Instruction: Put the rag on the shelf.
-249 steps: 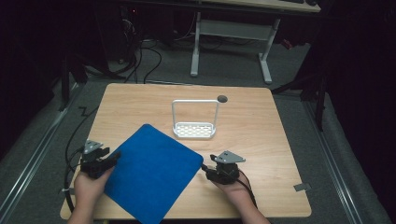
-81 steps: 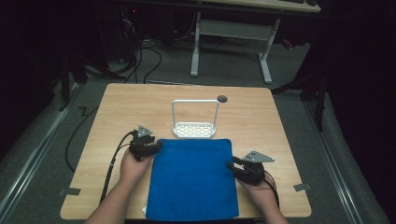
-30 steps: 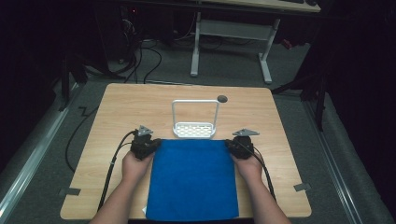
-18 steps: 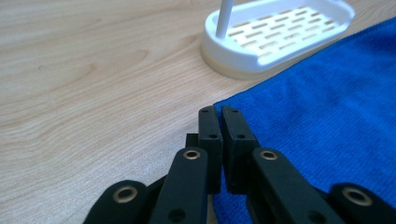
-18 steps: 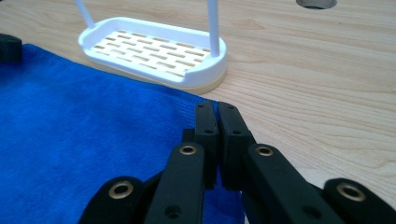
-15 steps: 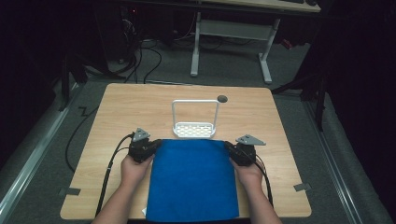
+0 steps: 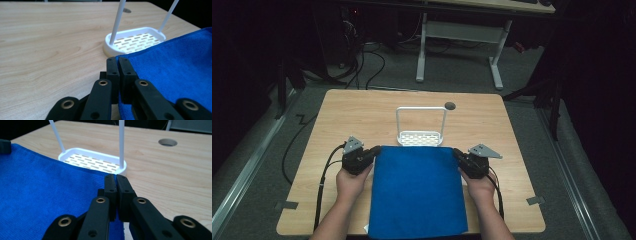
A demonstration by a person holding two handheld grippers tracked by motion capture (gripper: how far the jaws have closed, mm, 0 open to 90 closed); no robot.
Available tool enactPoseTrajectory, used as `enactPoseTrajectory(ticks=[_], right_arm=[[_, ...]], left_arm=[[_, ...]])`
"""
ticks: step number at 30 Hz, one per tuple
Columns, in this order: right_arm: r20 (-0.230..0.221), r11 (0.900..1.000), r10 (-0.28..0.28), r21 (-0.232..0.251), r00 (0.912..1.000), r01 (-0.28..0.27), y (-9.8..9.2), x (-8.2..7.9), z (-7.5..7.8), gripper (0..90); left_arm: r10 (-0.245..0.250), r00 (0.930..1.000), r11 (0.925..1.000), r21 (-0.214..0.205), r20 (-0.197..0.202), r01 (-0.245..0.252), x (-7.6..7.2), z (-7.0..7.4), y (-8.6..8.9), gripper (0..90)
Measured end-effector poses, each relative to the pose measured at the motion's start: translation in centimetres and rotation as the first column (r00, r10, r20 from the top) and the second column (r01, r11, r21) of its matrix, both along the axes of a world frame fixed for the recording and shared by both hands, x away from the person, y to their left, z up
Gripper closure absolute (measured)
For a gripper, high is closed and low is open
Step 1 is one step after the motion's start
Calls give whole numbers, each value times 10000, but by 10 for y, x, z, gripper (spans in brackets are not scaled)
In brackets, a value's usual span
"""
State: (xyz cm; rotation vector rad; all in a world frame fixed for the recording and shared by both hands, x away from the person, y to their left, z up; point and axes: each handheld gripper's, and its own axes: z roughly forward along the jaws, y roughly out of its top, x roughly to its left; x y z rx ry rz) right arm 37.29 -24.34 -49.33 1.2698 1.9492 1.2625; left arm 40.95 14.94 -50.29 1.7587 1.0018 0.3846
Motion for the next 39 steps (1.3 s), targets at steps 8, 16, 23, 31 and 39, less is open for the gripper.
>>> enactPoseTrajectory(ticks=[8, 16, 23, 31, 39], right_arm=[[585, 9998, 72, 158, 9983, -81, -1, -8, 14, 882], [1092, 9994, 106, 316, 9940, -141, 0, -15, 28, 882], [1450, 9991, 53, 411, 9894, -114, -2, -21, 37, 882], [1925, 9979, -32, 640, 9813, -93, -5, -28, 49, 882], [2605, 9967, -23, 794, 9655, -191, -7, -40, 69, 882]], left_arm=[[192, 9983, 9981, -599, 558, -159, -10, 16, 8, 882], [48, 9947, 9987, -508, 1029, 4, -17, 30, 7, 882], [10, 9885, 9973, -728, 1509, 101, -24, 44, 7, 882], [-6, 9801, 9956, -917, 1985, 192, -32, 59, 8, 882], [-47, 9663, 9934, -1097, 2573, 341, -43, 77, 9, 882]])
